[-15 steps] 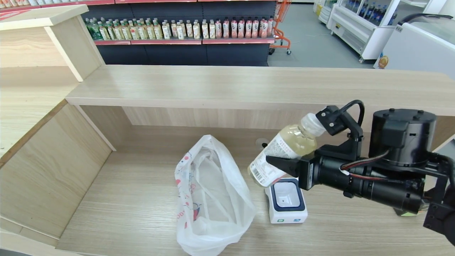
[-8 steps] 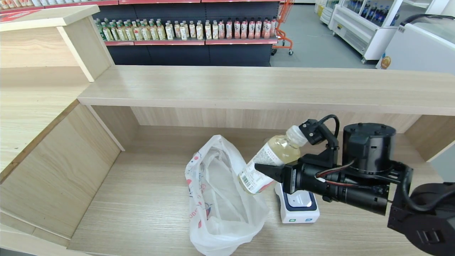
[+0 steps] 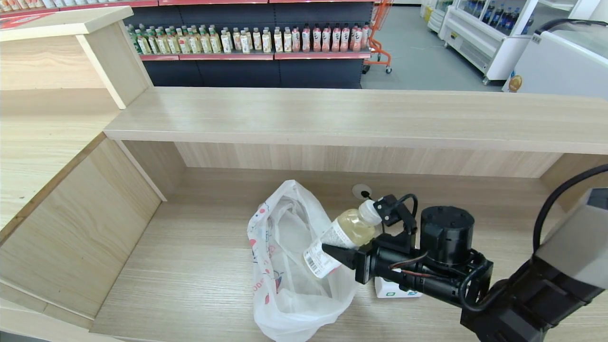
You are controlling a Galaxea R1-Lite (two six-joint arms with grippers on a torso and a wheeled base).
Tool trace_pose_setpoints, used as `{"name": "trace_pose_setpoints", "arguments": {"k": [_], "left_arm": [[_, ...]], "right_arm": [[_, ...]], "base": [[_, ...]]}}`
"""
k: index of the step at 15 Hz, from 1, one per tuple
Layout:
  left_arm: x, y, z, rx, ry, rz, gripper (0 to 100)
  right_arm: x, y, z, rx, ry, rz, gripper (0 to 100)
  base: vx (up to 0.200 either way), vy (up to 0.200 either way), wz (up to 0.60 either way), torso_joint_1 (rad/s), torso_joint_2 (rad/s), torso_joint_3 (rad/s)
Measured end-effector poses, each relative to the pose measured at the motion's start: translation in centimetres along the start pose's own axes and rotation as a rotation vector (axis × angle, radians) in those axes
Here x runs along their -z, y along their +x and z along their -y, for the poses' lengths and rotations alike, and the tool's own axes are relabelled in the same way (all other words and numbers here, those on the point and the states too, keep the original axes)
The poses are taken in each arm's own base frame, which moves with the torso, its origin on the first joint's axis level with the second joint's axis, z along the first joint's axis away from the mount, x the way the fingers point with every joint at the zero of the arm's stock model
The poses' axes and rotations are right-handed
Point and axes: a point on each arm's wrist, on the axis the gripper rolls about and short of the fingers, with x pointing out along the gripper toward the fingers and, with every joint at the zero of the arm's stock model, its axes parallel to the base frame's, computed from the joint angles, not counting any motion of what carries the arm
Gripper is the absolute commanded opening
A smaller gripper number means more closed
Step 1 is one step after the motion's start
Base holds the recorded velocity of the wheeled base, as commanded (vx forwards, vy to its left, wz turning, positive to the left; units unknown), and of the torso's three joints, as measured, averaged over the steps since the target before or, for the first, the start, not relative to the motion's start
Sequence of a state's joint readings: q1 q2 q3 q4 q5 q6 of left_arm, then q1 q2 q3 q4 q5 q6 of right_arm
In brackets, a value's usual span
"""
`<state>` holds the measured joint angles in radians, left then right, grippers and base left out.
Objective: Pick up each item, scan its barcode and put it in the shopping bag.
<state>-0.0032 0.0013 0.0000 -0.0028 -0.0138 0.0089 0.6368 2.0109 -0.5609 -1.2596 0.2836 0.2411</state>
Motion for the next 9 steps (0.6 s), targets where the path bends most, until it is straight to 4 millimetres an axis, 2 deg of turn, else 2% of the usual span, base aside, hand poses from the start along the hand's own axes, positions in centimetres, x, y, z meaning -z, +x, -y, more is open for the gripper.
{"name": "trace_pose_setpoints", "arguments": {"k": [4, 9], "left_arm": [[0.0, 0.0, 0.0, 0.000, 0.000, 0.000, 100], [0.0, 0.0, 0.0, 0.000, 0.000, 0.000, 100]], "right_arm": [[2.1, 0.6, 1.2, -0.003, -0.109, -0.022, 0], [2.9, 1.0, 3.5, 0.045, -0.233, -0.001, 0]], "base": [[0.000, 0.000, 0.00, 0.000, 0.00, 0.000], [0.000, 0.000, 0.00, 0.000, 0.00, 0.000]]}}
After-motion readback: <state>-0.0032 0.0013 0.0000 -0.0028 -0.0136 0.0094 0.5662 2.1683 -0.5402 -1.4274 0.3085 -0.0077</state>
